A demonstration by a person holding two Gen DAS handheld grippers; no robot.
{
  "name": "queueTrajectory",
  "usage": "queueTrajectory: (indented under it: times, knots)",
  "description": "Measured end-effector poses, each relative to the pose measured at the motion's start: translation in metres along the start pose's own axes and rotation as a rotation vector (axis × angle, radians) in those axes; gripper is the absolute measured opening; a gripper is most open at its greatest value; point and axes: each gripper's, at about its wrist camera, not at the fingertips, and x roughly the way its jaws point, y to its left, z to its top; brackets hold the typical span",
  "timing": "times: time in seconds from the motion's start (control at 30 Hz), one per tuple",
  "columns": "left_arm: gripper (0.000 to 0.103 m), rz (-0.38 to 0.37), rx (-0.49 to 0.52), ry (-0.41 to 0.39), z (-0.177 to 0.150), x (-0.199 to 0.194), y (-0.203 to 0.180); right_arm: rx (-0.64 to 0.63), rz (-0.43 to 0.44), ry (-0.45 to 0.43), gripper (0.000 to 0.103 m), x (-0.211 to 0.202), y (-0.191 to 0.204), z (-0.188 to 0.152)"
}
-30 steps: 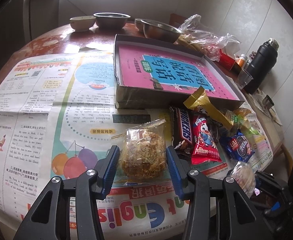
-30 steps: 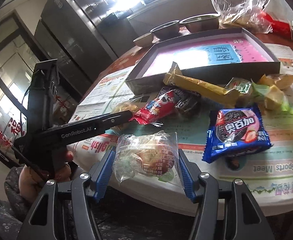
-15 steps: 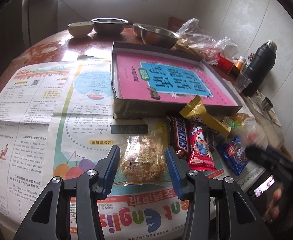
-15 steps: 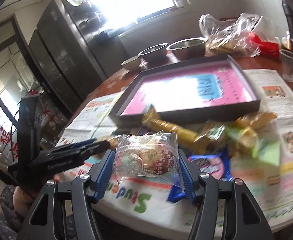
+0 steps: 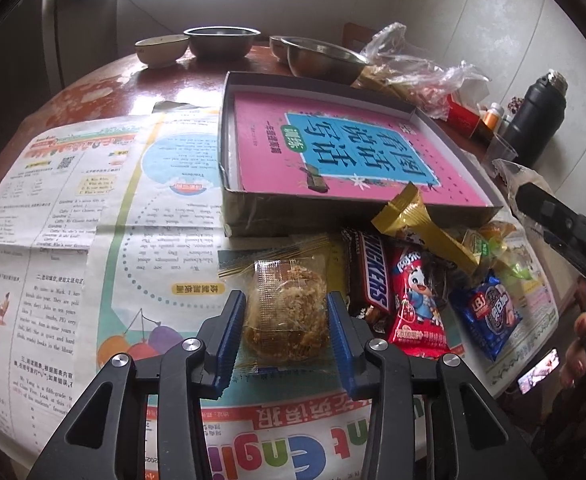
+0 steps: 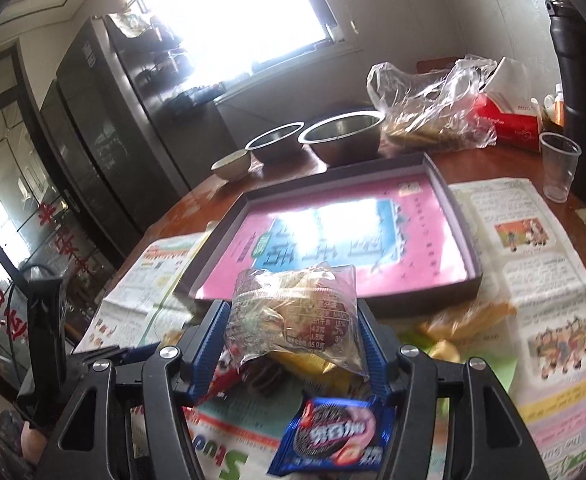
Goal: Organize snacks
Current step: 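Carry both pastries over the gray tray while the right gripper releases its pastry inside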
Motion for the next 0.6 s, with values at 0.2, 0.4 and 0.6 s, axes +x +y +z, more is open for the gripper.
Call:
queueTrajectory:
  times: [0.2, 0.4, 0.6]
  knots:
    - [0.042, -0.009, -0.003, -0.054, 0.009, -0.022, 0.001, 0.017, -0.014, -0.021, 0.061, 0.003, -0.015, 0.014]
    - [0.042, -0.011, -0.004, -0.089, 0.028, -0.025, -0.001, 0.030, -0.024, -0.018, 0.061, 0.011, -0.024, 0.020]
    - [0.042, -0.024, 0.010, -0.108, 0.050, -0.015, -0.013, 0.027, -0.045, -0.017, 0.061, 0.018, -0.028, 0.022]
